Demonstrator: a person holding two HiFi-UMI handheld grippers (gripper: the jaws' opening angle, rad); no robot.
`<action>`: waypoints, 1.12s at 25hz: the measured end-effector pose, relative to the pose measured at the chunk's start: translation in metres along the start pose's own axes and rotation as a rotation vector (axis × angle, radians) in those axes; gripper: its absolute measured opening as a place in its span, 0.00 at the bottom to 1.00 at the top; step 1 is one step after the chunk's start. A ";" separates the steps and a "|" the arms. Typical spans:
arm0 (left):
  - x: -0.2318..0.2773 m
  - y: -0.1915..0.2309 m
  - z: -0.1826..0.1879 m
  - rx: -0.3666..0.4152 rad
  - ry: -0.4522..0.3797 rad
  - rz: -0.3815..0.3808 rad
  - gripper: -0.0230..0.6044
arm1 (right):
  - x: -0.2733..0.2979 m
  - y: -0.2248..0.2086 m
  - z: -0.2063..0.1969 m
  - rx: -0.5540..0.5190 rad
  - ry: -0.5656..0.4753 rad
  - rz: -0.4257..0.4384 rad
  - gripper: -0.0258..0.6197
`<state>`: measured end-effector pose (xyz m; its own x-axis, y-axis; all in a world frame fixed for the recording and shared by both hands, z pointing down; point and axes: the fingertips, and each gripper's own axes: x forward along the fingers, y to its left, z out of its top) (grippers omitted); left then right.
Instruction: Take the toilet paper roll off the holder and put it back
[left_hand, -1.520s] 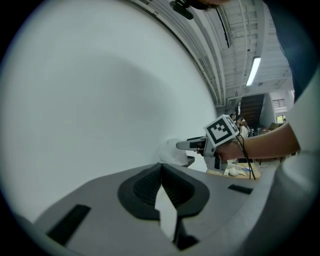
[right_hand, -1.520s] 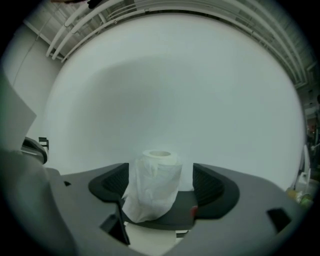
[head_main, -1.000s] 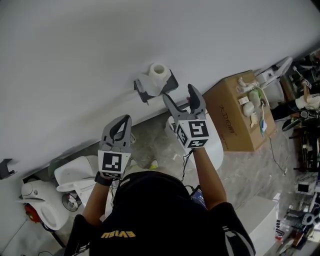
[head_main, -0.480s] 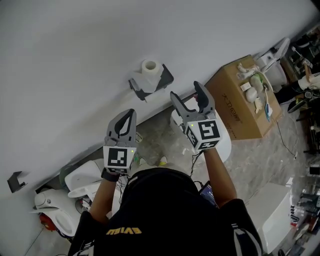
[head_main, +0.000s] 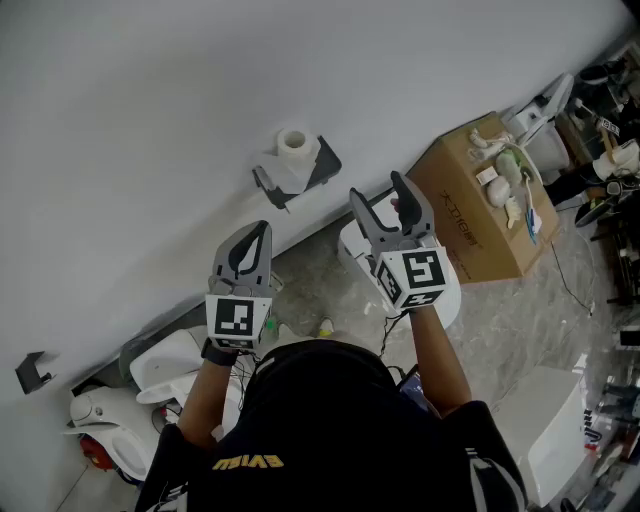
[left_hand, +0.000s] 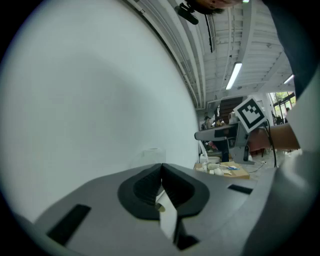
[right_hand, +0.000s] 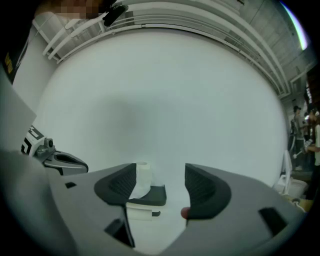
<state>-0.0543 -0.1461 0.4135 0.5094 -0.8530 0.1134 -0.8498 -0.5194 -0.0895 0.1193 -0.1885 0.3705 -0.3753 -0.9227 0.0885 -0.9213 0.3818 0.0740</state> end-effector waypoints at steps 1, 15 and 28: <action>0.000 0.000 0.000 -0.001 0.000 0.000 0.05 | -0.001 0.000 0.000 -0.004 0.002 -0.002 0.51; 0.000 -0.001 -0.010 0.003 0.010 0.006 0.05 | -0.021 -0.010 -0.001 -0.026 0.021 -0.049 0.03; -0.004 0.011 0.006 -0.004 -0.016 0.049 0.05 | -0.030 0.004 0.012 0.022 -0.008 0.026 0.03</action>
<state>-0.0649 -0.1489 0.4064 0.4693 -0.8782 0.0930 -0.8743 -0.4768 -0.0909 0.1259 -0.1599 0.3564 -0.3996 -0.9130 0.0826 -0.9133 0.4042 0.0500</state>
